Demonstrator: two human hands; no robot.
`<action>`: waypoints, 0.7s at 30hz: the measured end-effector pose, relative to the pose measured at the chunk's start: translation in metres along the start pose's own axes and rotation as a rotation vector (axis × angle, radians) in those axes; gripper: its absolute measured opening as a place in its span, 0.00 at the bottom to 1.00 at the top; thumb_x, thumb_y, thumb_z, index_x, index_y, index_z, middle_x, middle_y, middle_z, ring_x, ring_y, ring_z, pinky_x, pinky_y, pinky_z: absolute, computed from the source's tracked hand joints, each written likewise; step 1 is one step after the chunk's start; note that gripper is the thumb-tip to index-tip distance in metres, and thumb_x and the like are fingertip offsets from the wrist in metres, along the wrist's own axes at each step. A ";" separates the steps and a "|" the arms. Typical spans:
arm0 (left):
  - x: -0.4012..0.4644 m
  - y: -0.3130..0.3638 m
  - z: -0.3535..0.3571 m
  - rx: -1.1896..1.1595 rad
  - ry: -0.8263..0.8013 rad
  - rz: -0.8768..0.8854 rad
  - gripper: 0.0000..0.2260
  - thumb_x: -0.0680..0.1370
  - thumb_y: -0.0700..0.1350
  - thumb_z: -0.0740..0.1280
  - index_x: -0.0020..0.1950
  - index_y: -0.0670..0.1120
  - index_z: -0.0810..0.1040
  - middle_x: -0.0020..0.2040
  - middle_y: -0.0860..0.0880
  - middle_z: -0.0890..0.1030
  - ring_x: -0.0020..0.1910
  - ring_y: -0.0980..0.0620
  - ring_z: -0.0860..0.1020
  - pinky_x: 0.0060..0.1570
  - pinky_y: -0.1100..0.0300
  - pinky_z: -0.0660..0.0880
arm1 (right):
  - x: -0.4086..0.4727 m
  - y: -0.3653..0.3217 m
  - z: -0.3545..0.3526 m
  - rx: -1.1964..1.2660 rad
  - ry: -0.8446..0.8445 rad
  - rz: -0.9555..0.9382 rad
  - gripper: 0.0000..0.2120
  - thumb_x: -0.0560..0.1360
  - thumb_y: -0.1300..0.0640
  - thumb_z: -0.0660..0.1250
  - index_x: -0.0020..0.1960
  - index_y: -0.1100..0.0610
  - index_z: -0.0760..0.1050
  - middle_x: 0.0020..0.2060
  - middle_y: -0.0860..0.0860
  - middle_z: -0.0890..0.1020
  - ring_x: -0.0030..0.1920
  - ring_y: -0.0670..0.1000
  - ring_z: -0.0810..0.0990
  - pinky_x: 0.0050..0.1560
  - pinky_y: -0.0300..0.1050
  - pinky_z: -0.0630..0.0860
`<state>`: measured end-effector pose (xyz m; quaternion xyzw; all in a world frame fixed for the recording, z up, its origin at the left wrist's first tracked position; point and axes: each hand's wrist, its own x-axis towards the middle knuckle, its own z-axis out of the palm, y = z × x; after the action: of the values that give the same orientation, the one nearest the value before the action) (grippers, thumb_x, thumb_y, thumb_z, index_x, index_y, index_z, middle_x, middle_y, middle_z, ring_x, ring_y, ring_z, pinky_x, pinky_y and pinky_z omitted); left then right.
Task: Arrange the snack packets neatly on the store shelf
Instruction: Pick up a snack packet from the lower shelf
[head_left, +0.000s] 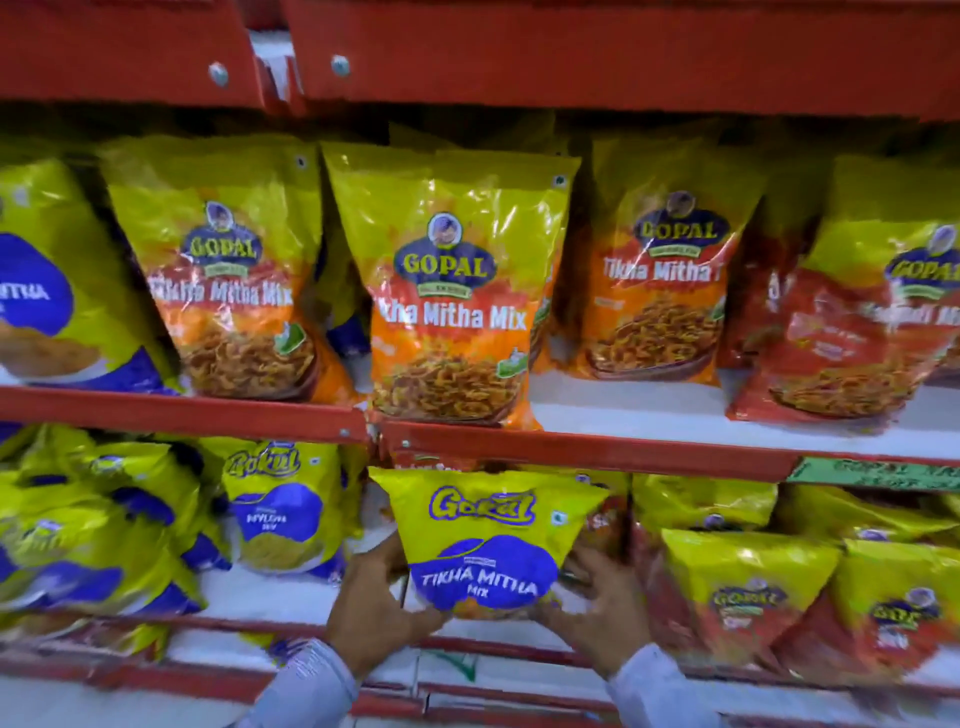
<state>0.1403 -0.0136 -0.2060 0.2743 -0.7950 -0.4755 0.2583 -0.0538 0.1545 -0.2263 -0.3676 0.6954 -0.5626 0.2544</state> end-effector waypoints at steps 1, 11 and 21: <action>0.001 -0.014 0.000 -0.024 -0.019 -0.048 0.29 0.59 0.44 0.82 0.54 0.64 0.80 0.50 0.65 0.86 0.48 0.65 0.83 0.47 0.66 0.80 | 0.008 0.019 0.013 -0.012 -0.034 0.040 0.26 0.54 0.57 0.80 0.50 0.42 0.82 0.44 0.33 0.86 0.45 0.37 0.84 0.48 0.33 0.79; 0.049 -0.133 -0.004 -0.013 -0.087 -0.283 0.22 0.58 0.62 0.77 0.51 0.70 0.79 0.45 0.72 0.84 0.46 0.65 0.83 0.53 0.55 0.81 | 0.090 0.106 0.082 -0.136 -0.117 0.298 0.29 0.50 0.49 0.73 0.51 0.42 0.76 0.50 0.51 0.86 0.54 0.58 0.84 0.53 0.57 0.82; 0.008 -0.014 -0.070 0.792 0.241 0.233 0.30 0.78 0.60 0.58 0.77 0.48 0.63 0.78 0.47 0.65 0.78 0.45 0.62 0.73 0.41 0.63 | 0.026 -0.084 0.090 -0.600 0.274 -0.368 0.22 0.72 0.56 0.66 0.66 0.54 0.72 0.58 0.53 0.79 0.58 0.53 0.77 0.63 0.46 0.72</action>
<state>0.1837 -0.0676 -0.1883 0.3141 -0.9060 -0.0658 0.2760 0.0183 0.0726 -0.1649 -0.4658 0.7793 -0.4142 -0.0652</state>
